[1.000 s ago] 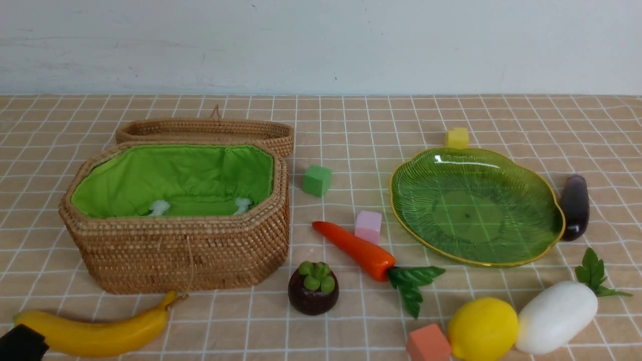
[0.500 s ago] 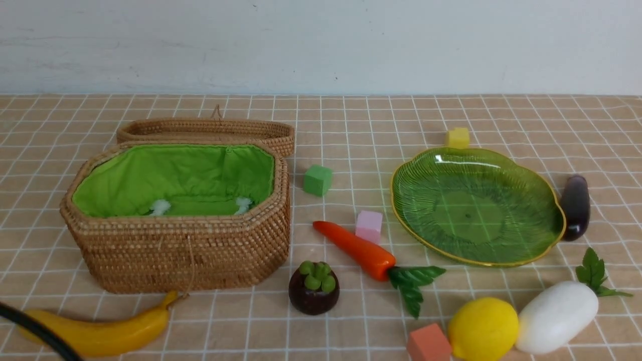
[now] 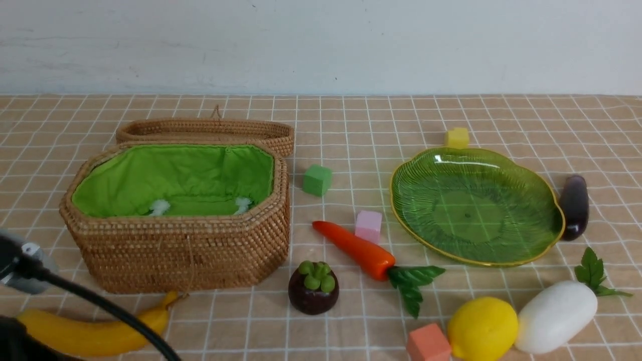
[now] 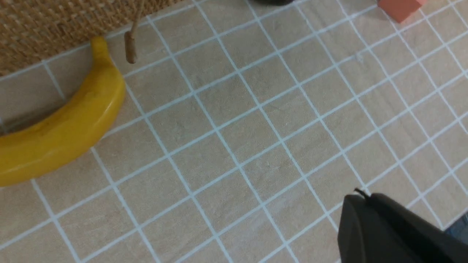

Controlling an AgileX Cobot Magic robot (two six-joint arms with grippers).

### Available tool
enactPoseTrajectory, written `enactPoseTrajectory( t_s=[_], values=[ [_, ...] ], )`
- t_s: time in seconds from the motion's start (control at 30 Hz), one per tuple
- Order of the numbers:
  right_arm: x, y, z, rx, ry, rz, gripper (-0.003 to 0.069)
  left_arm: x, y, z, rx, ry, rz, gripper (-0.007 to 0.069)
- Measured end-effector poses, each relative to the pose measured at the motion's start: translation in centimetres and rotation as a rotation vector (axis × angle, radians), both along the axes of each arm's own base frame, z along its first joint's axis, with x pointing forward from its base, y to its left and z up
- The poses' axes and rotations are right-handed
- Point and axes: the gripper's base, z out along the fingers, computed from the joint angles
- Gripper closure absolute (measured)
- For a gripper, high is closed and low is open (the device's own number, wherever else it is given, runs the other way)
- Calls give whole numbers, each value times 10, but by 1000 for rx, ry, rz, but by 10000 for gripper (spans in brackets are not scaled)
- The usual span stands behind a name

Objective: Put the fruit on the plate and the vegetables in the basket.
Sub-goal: Use the left arm to grab a banana and put it into the right plate

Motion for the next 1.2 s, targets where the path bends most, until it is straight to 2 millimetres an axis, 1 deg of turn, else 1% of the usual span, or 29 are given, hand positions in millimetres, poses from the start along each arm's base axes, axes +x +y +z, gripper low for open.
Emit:
enactPoseTrajectory(
  t_s=[0.07, 0.1, 0.13, 0.17, 0.23, 0.3, 0.43, 0.5, 0.57, 0.6, 0.63, 0.67, 0.7, 0.77, 0.8, 0.87, 0.97, 1.03, 1.07, 1.13, 1.17, 1.2],
  values=[
    [-7, 3, 28, -102, -39, 128, 624, 10, -1, 9, 47, 18, -52, 637],
    [-8, 3, 32, -112, -45, 141, 624, 12, -2, 10, 50, 16, -57, 637],
    [-11, 4, 42, -141, -72, 176, 625, 18, -2, 12, 75, 16, -90, 637],
    [-15, 5, 58, -182, -124, 231, 625, 29, -4, 13, 125, 10, -152, 637],
    [-16, 5, 69, -215, -169, 258, 625, 44, -5, 7, 194, 7, -234, 637],
    [-16, 5, 73, -239, -192, 276, 624, 59, -4, -3, 278, -3, -313, 637],
    [-14, 4, 71, -267, -185, 323, 624, 80, -2, -22, 383, 21, -373, 637],
    [-16, 4, 68, -282, -182, 361, 624, 94, 2, -36, 468, 51, -403, 628],
    [-16, 3, 66, -299, -181, 388, 623, 104, 7, -48, 555, 88, -435, 582],
    [-16, 2, 66, -305, -181, 392, 622, 108, 9, -54, 590, 108, -451, 544],
    [-16, 2, 66, -306, -182, 394, 622, 108, 9, -56, 590, 113, -453, 535],
    [-17, 2, 66, -313, -183, 400, 622, 114, 11, -65, 631, 140, -474, 454],
    [-17, 2, 65, -317, -184, 402, 622, 118, 11, -69, 644, 149, -482, 408],
    [-16, 1, 65, -320, -184, 400, 622, 128, 11, -80, 668, 147, -494, 277],
    [-16, 1, 65, -320, -184, 400, 622, 129, 11, -81, 672, 139, -493, 265],
    [-16, 1, 65, -321, -184, 401, 622, 142, 10, -93, 697, 105, -502, 139],
    [-16, 1, 65, -321, -184, 401, 622, 154, 8, -107, 718, 71, -521, 72],
    [-16, 1, 65, -322, -186, 402, 622, 158, 8, -116, 724, 85, -550, 73],
    [-16, 1, 65, -322, -186, 402, 622, 160, 7, -122, 726, 102, -567, 86],
    [-16, 1, 65, -322, -186, 402, 620, 161, 7, -131, 731, 140, -604, 145],
    [-16, 1, 65, -322, -186, 402, 620, 161, 7, -136, 733, 157, -621, 190],
    [-16, 1, 65, -322, -186, 402, 620, 162, 7, -136, 733, 159, -623, 200]
  ],
)
